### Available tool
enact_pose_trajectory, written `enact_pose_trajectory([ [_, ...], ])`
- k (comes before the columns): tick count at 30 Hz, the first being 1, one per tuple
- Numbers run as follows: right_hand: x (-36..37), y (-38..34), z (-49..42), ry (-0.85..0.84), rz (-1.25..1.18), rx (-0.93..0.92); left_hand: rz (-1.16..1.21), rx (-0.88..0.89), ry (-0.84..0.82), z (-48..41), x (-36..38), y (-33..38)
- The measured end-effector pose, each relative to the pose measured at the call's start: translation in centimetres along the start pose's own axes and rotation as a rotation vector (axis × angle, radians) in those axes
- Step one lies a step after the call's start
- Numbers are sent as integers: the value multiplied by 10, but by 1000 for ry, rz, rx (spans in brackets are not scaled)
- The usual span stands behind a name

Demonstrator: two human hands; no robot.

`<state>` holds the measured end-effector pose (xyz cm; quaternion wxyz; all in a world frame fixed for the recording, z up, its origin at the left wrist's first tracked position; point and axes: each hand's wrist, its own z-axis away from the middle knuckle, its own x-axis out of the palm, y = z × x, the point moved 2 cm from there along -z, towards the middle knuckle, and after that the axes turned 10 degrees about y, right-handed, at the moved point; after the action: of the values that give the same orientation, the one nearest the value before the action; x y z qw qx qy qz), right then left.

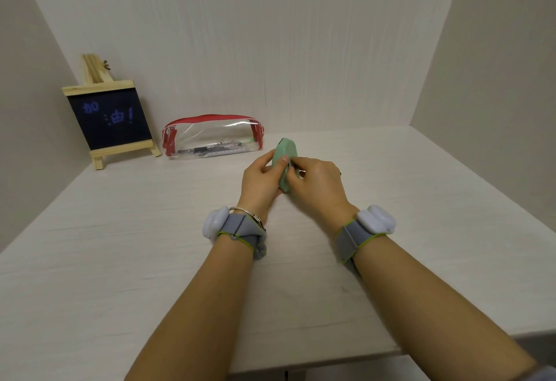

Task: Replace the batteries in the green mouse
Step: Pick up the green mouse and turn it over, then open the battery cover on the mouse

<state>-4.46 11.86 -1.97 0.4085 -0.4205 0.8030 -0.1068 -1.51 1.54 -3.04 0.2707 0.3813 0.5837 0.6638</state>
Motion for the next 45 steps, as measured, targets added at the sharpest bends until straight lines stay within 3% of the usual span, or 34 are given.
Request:
enact_pose_trajectory([
  [10, -2, 1, -1, 71, -24, 42, -69, 83, 75, -1, 3, 3],
  [17, -3, 5, -1, 133, 21, 109, 61, -65, 159, -3, 0, 2],
  [21, 3, 7, 0, -29, 115, 52, 185, -115, 250, -9, -7, 2],
  [26, 13, 7, 5, -278, 194, -152, 309, -159, 269, -8, -8, 6],
  [32, 15, 5, 7, -395, 161, -204, 276, -140, 243, -7, -6, 6],
  [36, 12, 3, 8, -345, 124, -172, 271, -153, 228, -6, -5, 7],
  [40, 6, 4, 4, -177, 99, -45, 256, -158, 217, -7, -5, 5],
  [45, -3, 3, 0, -17, -123, 131, 196, -77, 154, -4, -2, 6],
])
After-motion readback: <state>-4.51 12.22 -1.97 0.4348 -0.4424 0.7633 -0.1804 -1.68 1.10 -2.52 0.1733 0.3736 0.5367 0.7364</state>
